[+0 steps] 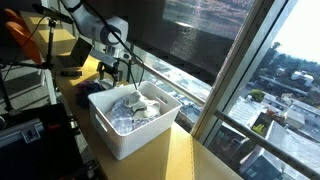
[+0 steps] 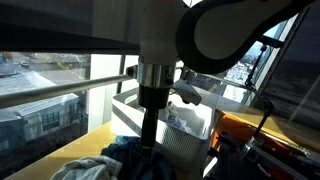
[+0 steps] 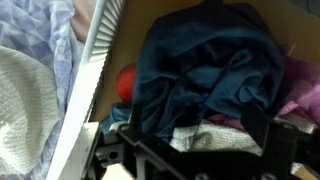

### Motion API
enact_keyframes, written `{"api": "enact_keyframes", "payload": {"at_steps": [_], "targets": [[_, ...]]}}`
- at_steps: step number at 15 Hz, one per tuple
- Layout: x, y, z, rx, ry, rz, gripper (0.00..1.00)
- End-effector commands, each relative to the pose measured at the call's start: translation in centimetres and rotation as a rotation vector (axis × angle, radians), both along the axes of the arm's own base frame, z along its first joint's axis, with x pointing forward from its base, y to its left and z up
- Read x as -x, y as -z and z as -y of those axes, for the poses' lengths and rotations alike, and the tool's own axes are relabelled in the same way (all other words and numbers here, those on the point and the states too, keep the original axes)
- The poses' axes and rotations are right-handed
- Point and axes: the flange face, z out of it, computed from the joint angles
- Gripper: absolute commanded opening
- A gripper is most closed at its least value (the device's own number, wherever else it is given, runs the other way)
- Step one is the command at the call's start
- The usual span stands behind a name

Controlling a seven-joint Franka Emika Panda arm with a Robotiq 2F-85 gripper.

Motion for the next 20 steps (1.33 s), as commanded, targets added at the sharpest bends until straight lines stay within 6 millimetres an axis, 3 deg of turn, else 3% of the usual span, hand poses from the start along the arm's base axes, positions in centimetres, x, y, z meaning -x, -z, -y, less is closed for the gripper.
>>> {"api": "enact_keyframes", "payload": {"at_steps": [1, 6, 9, 13, 16, 17, 18, 20], "targets": [[1.3, 1.1, -2.1, 0.049, -0.069, 0.024, 1.0], [3.4, 4.1, -5.4, 0.101, -0.158, 0.013, 1.0], [4.1, 6.5, -6.4, 0.125, -0.182, -0.002, 1.0], [3.5, 10.4, -6.3, 0.152, -0.192, -0.031, 1.0], [2.5, 14.1, -5.2, 0.195, -0.176, -0.05, 1.0], [2.3, 14.7, -4.9, 0.204, -0.168, -0.051, 0.96], [1.9, 15.1, -4.7, 0.208, -0.154, -0.051, 0.72], [1.0, 14.6, -4.2, 0.2, -0.125, -0.049, 0.71]]}}
